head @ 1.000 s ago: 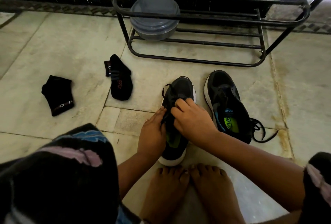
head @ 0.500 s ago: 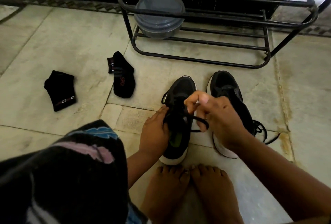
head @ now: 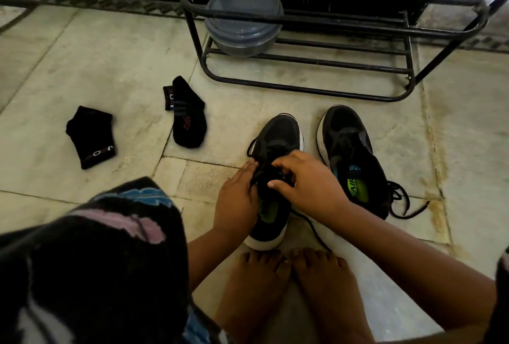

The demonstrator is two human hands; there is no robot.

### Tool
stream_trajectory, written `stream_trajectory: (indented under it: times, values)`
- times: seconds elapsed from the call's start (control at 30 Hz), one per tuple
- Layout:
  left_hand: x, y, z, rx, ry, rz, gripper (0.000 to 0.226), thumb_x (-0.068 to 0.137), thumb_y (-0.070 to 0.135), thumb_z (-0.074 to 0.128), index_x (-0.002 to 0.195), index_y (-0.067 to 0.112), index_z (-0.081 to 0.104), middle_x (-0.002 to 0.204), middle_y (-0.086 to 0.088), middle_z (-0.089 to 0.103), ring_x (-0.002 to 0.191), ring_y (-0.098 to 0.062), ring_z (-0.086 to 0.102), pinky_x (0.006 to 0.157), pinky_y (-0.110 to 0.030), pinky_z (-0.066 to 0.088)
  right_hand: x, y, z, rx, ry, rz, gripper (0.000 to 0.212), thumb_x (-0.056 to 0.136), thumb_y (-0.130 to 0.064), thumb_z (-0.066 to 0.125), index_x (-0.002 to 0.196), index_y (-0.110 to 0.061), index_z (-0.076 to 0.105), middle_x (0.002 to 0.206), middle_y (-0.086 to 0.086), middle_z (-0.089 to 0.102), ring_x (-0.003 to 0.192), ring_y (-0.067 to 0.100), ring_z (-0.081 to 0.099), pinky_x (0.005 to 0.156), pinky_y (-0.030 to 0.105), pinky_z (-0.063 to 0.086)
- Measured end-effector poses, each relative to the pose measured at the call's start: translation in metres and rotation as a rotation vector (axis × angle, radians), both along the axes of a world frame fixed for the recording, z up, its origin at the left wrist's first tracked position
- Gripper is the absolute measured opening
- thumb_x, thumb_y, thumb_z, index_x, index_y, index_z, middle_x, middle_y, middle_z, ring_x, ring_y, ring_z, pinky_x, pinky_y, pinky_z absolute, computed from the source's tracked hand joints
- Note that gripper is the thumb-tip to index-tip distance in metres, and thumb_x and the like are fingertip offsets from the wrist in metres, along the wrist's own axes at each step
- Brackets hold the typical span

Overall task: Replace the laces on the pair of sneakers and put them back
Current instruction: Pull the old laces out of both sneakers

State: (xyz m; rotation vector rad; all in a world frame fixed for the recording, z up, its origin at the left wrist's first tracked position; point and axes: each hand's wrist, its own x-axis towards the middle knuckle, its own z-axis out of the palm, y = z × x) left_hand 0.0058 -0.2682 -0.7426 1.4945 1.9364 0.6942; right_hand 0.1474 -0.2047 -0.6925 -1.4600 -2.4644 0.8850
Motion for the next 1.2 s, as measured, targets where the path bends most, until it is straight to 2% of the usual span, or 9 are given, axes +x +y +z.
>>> stream_trajectory:
  times: [0.13, 0.3, 0.4, 0.67, 0.8, 0.9, 1.0, 1.07, 1.2]
  values:
    - [-0.002, -0.001, 0.001, -0.007, -0.004, 0.002, 0.056, 0.087, 0.024, 0.030, 0.140, 0.011, 0.043, 0.145, -0.006, 0.045, 0.133, -0.019, 0.042, 0.109, -0.026, 0.027, -0.006, -0.003, 0.001, 0.103, -0.079, 0.082, 0.035, 0.092, -0.033, 0.054, 0.124, -0.020, 0.056, 0.115, -0.001, 0.051, 0.102, 0.016, 0.052, 0.079, 0.027, 0.048]
    - [-0.002, -0.001, 0.000, -0.011, 0.026, -0.035, 0.055, 0.088, 0.024, 0.030, 0.140, 0.011, 0.043, 0.144, -0.006, 0.045, 0.133, -0.019, 0.042, 0.111, -0.028, 0.028, -0.008, 0.000, -0.001, 0.023, -0.045, 0.070, 0.019, 0.091, -0.023, 0.053, 0.107, -0.016, 0.060, 0.096, -0.004, 0.043, 0.090, 0.013, 0.045, 0.071, 0.020, 0.033]
    - [-0.003, -0.002, 0.000, -0.004, 0.040, -0.038, 0.054, 0.089, 0.023, 0.030, 0.140, 0.012, 0.043, 0.145, -0.005, 0.045, 0.133, -0.018, 0.041, 0.111, -0.028, 0.028, -0.010, 0.002, 0.001, -0.029, 0.003, 0.067, 0.003, 0.092, -0.018, 0.051, 0.091, -0.017, 0.053, 0.094, -0.001, 0.042, 0.082, 0.013, 0.045, 0.069, 0.021, 0.035]
    - [-0.003, -0.003, 0.001, 0.018, 0.063, -0.062, 0.053, 0.089, 0.022, 0.033, 0.140, 0.013, 0.044, 0.144, -0.004, 0.046, 0.131, -0.018, 0.044, 0.110, -0.037, 0.035, -0.002, 0.007, 0.002, -0.304, 0.261, -0.118, 0.013, 0.097, -0.014, 0.048, 0.092, -0.007, 0.059, 0.095, -0.002, 0.046, 0.079, 0.006, 0.046, 0.068, 0.004, 0.037]
    - [-0.005, -0.003, 0.002, 0.016, 0.071, -0.054, 0.054, 0.088, 0.021, 0.032, 0.140, 0.012, 0.044, 0.143, -0.005, 0.047, 0.131, -0.020, 0.045, 0.110, -0.039, 0.035, -0.006, 0.010, 0.003, -0.419, 0.184, -0.082, 0.029, 0.101, -0.023, 0.040, 0.082, -0.007, 0.054, 0.079, 0.002, 0.045, 0.070, 0.013, 0.044, 0.066, 0.022, 0.038]
    - [-0.005, -0.003, 0.002, 0.014, 0.074, -0.044, 0.054, 0.088, 0.023, 0.031, 0.140, 0.013, 0.044, 0.144, -0.004, 0.046, 0.131, -0.020, 0.045, 0.111, -0.040, 0.035, -0.001, 0.014, 0.012, -0.655, 0.369, -0.201, 0.039, 0.100, -0.034, 0.039, 0.069, -0.014, 0.047, 0.068, 0.002, 0.045, 0.066, 0.014, 0.043, 0.064, 0.026, 0.040]
    - [-0.004, -0.001, 0.002, 0.015, 0.069, -0.042, 0.052, 0.090, 0.021, 0.032, 0.140, 0.012, 0.044, 0.145, -0.004, 0.045, 0.132, -0.019, 0.044, 0.111, -0.034, 0.032, 0.007, 0.021, 0.022, -0.655, 0.570, -0.374, 0.045, 0.098, -0.041, 0.042, 0.062, -0.015, 0.049, 0.066, 0.000, 0.049, 0.069, 0.016, 0.046, 0.067, 0.027, 0.043]
    - [-0.004, -0.001, 0.001, 0.009, 0.063, -0.040, 0.047, 0.095, 0.016, 0.036, 0.141, 0.012, 0.042, 0.146, -0.004, 0.043, 0.133, -0.019, 0.042, 0.111, -0.030, 0.030, 0.015, 0.027, 0.024, -0.615, 0.605, -0.388, 0.044, 0.096, -0.042, 0.045, 0.064, -0.015, 0.058, 0.070, -0.001, 0.056, 0.072, 0.016, 0.049, 0.068, 0.027, 0.043]
    - [-0.003, -0.001, 0.000, 0.010, 0.067, -0.034, 0.046, 0.096, 0.013, 0.038, 0.141, 0.012, 0.042, 0.146, -0.004, 0.043, 0.133, -0.019, 0.042, 0.110, -0.030, 0.031, 0.021, 0.028, 0.018, -0.600, 0.475, -0.257, 0.015, 0.091, -0.025, 0.059, 0.092, -0.016, 0.070, 0.097, -0.001, 0.068, 0.080, 0.010, 0.057, 0.066, 0.023, 0.048]
